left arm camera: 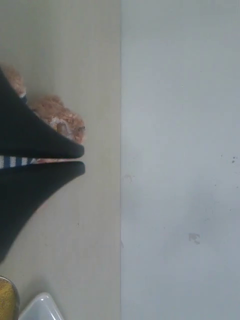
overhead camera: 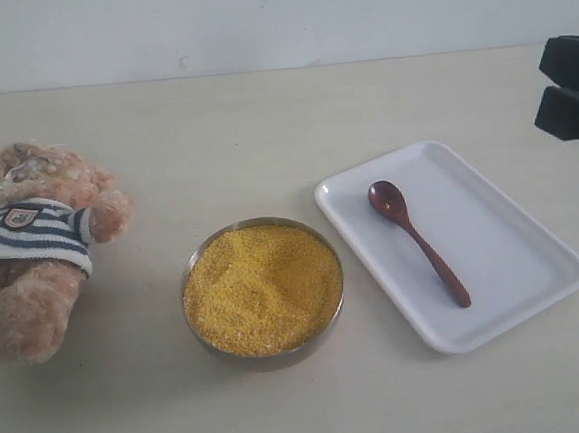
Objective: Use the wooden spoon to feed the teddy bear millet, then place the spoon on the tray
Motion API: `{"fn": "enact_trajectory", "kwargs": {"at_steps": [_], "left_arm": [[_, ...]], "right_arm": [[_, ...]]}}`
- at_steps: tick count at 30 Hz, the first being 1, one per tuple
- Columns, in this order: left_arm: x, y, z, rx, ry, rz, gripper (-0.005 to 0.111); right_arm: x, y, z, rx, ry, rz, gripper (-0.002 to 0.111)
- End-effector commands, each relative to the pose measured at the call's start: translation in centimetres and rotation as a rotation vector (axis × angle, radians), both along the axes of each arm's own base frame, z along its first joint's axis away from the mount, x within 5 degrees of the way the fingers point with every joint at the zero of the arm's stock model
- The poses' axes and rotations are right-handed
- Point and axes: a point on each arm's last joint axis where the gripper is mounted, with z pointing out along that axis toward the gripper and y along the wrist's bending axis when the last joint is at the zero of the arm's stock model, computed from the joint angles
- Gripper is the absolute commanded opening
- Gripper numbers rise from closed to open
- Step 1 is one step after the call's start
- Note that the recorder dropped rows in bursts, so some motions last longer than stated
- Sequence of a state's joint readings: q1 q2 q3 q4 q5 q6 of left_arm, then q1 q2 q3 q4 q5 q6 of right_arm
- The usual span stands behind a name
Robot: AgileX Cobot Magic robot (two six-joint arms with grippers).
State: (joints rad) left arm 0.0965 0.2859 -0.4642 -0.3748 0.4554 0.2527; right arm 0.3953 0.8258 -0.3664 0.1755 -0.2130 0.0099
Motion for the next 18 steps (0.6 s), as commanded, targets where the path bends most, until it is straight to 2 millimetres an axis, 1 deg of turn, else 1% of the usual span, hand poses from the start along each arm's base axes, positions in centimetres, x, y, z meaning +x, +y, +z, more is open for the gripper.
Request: {"fn": "enact_trajectory", "kwargs": {"at_steps": [1,5,18], "left_arm": [[-0.25,-0.02,-0.06,-0.016,-0.029,0.003,0.004],[-0.25,-0.04,-0.13,-0.016,-0.021,0.0,0.004],[-0.25,-0.04,-0.13,-0.014,-0.021,0.0,0.004]], "right_arm": [[-0.1,-0.16,-0.13,0.006,0.006,-0.008,0.0],[-0.15,-0.14,-0.35,-0.002,0.029,-0.004,0.0],[-0.15,-0.14,-0.35,-0.002,0.029,-0.004,0.0]]}}
